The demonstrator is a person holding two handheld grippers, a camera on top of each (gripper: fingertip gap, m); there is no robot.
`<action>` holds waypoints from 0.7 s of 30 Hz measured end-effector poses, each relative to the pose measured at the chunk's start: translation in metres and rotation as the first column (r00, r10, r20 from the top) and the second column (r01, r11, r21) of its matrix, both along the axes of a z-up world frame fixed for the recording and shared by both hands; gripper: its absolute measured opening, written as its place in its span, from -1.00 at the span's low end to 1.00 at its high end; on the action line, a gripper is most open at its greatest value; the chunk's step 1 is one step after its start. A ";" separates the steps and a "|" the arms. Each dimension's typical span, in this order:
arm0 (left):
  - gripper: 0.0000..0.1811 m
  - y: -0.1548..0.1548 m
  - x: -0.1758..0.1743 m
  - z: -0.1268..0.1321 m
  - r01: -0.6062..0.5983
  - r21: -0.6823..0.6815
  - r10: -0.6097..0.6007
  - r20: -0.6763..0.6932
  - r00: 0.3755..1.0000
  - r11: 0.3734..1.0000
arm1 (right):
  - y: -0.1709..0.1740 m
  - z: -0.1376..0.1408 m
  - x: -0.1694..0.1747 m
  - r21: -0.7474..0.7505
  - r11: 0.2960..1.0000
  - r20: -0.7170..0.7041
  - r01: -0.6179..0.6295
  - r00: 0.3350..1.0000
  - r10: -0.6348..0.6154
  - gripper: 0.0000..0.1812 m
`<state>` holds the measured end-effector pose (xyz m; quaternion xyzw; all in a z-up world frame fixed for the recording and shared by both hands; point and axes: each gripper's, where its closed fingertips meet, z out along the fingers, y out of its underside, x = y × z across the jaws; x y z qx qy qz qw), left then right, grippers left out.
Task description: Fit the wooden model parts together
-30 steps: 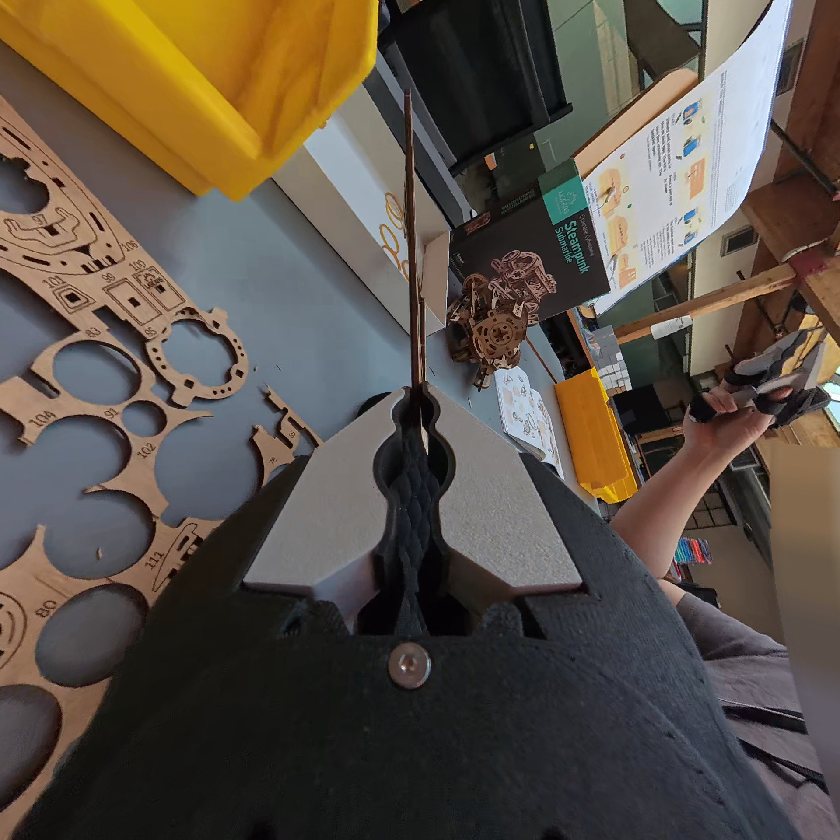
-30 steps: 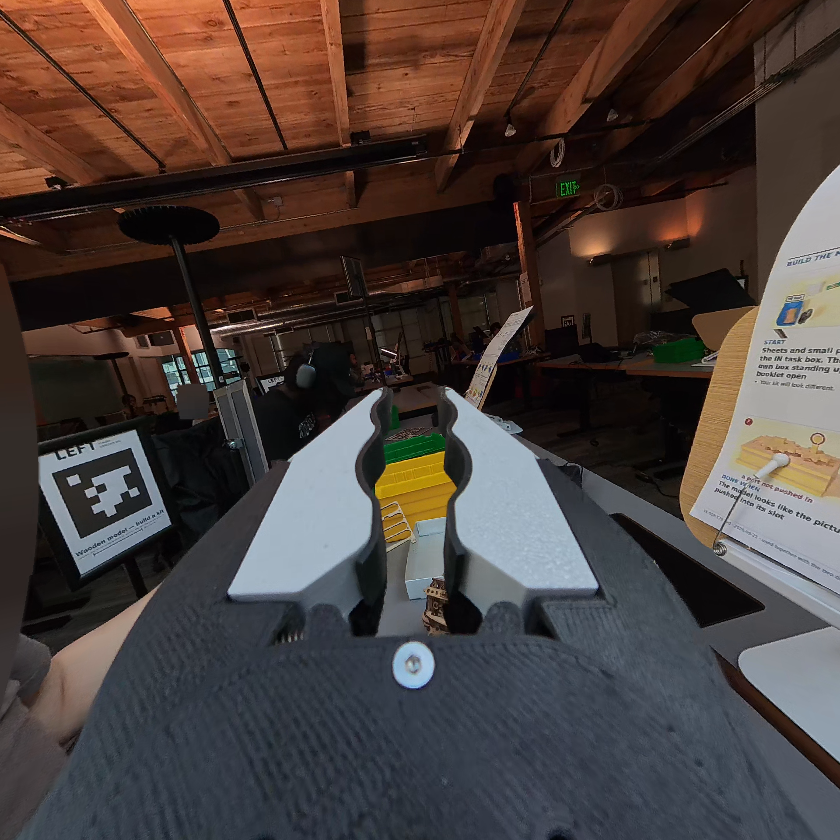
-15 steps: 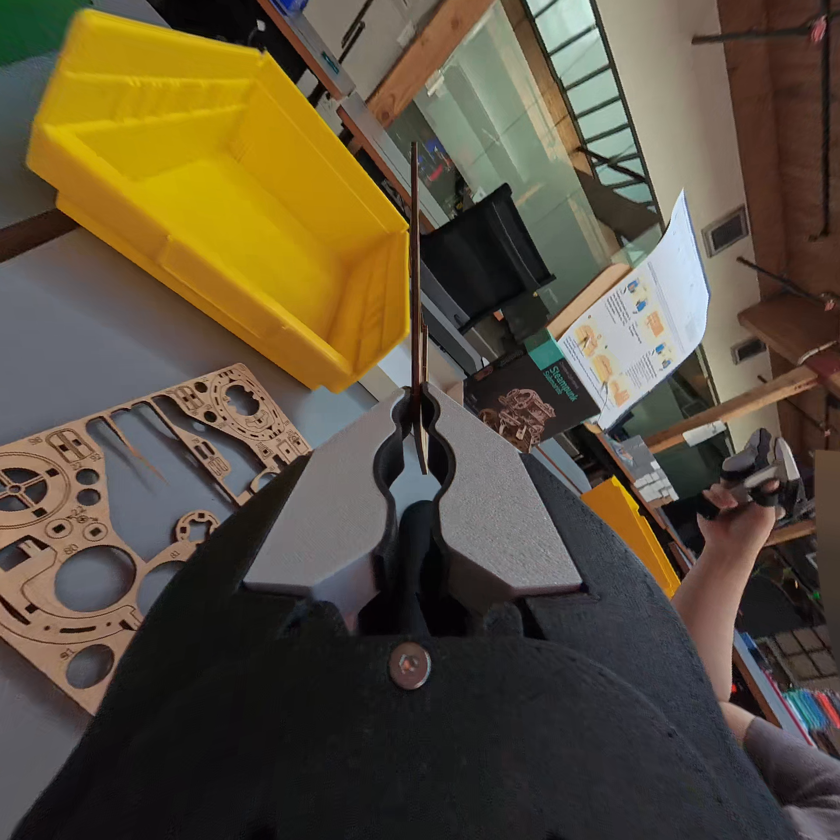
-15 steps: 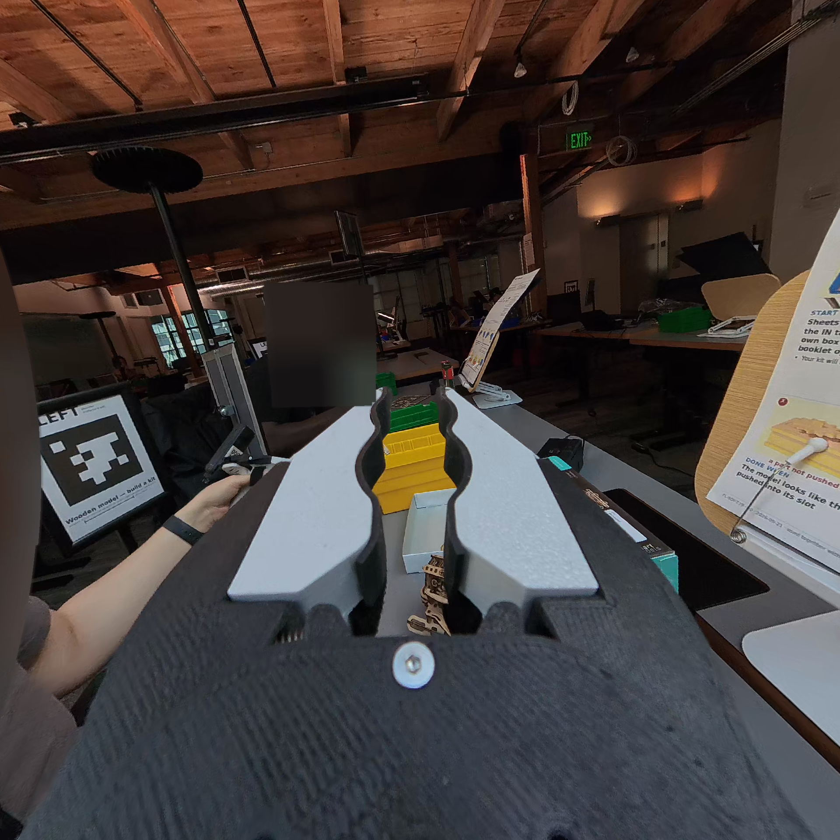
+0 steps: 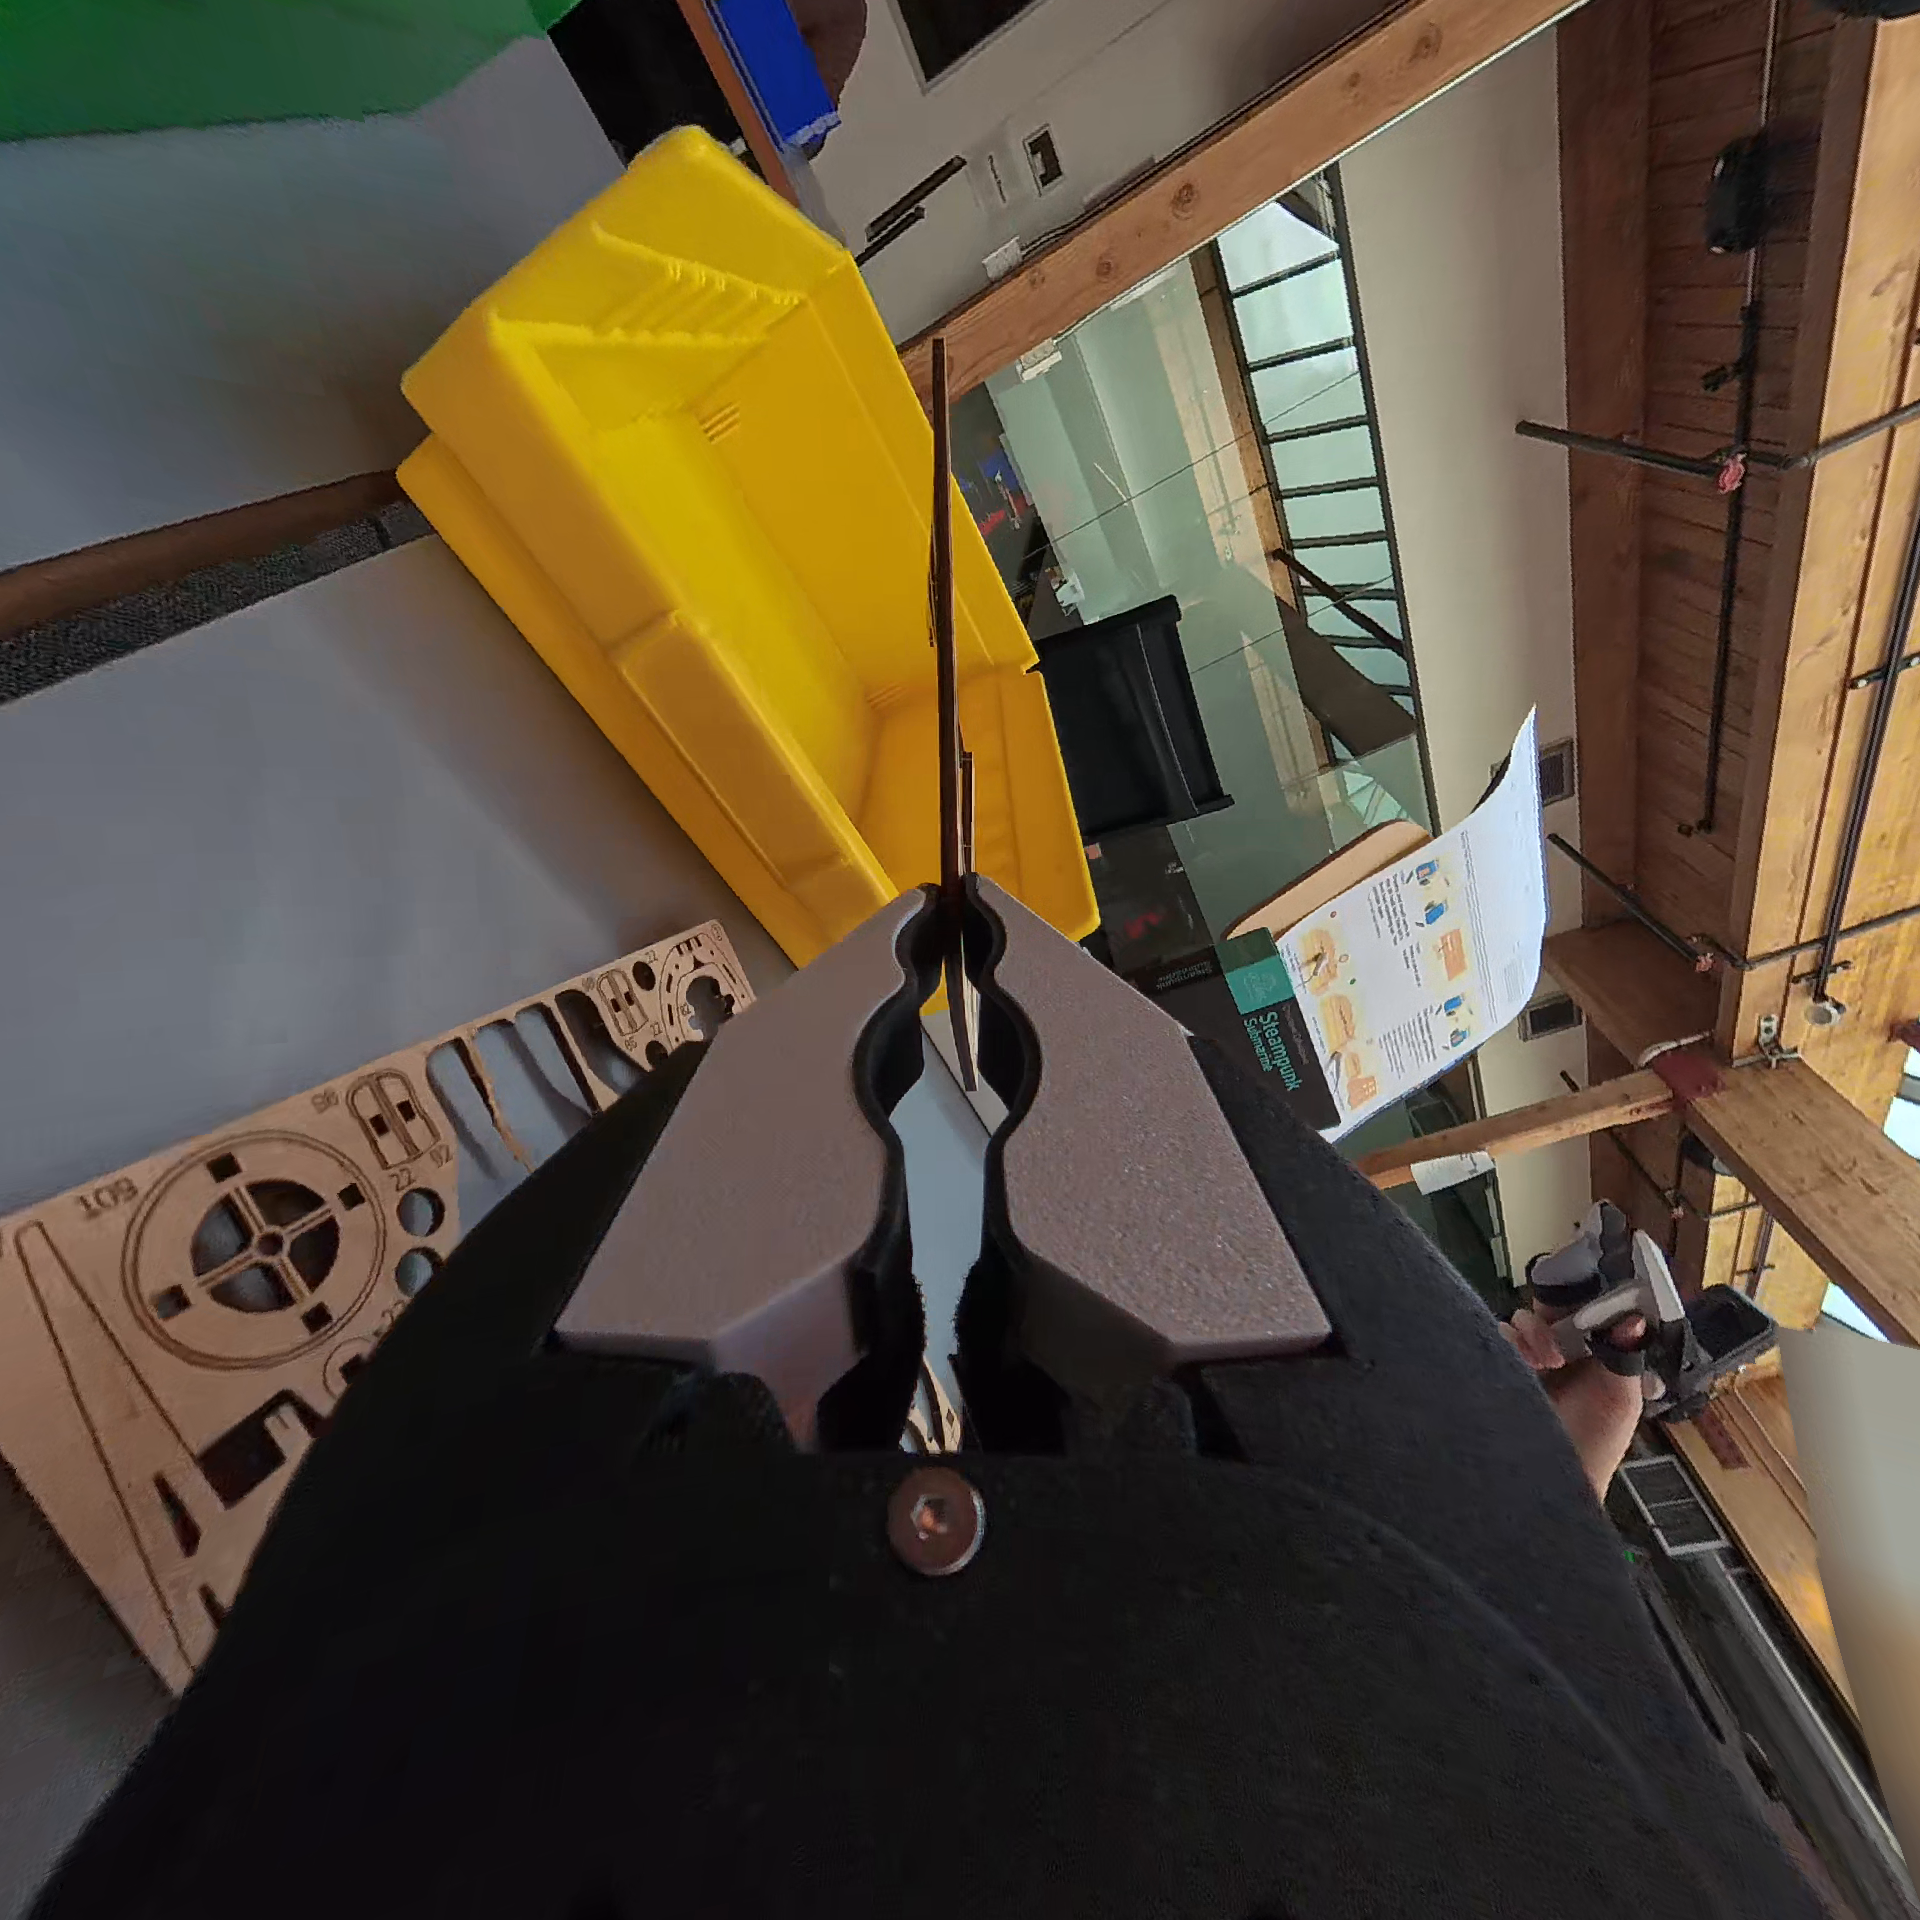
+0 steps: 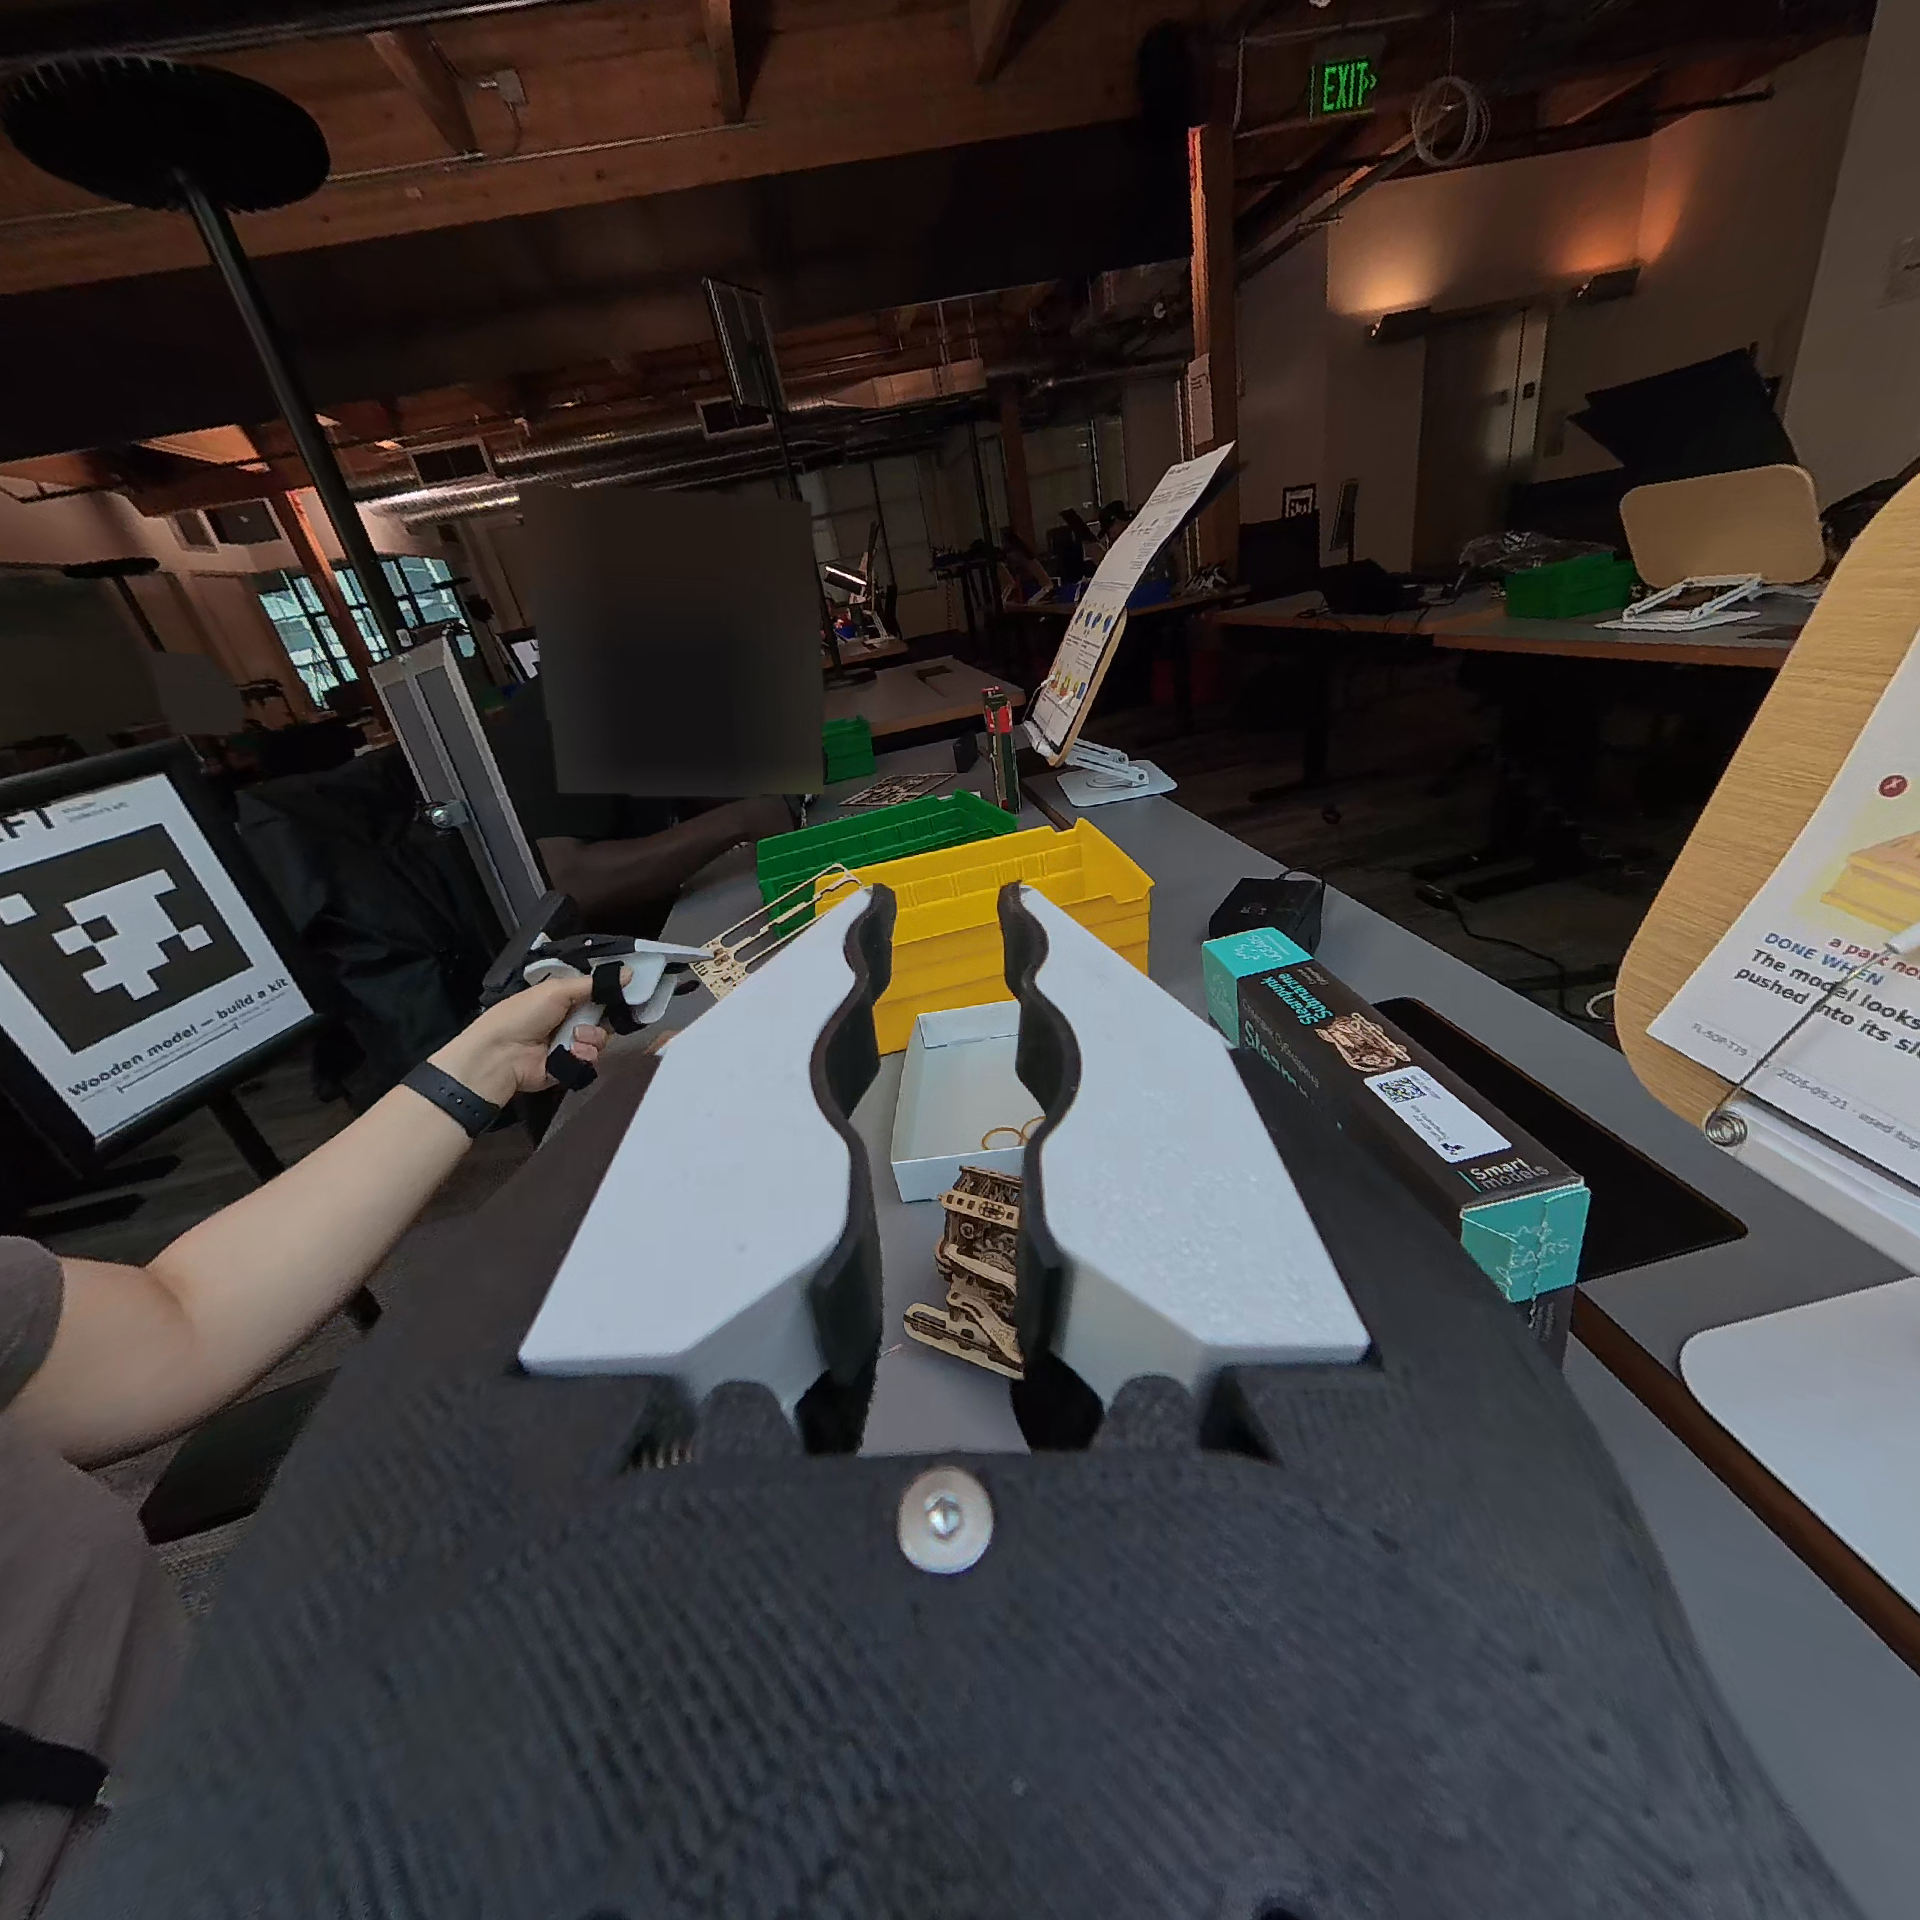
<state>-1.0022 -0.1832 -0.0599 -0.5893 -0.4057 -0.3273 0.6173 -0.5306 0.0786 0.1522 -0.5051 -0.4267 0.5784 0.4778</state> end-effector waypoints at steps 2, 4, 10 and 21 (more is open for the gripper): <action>-1.00 0.012 -0.008 0.009 0.022 -0.033 -0.023 -0.025 0.999 0.999 | 0.003 -0.003 -0.002 0.000 1.000 0.007 0.009 1.000 -0.009 -0.78; -1.00 0.030 -0.014 0.022 0.049 -0.100 -0.058 -0.085 0.995 0.994 | 0.006 -0.007 -0.003 -0.009 1.000 0.017 0.013 1.000 -0.012 -0.79; -1.00 0.081 -0.039 0.031 0.033 -0.250 -0.084 -0.196 0.977 0.968 | 0.012 -0.018 -0.008 -0.034 0.999 0.046 0.017 0.999 -0.015 -0.79; -1.00 0.129 -0.055 -0.031 0.096 -0.438 -0.161 -0.114 0.980 0.894 | 0.021 -0.026 -0.007 -0.019 0.998 0.081 0.054 0.995 -0.053 -0.78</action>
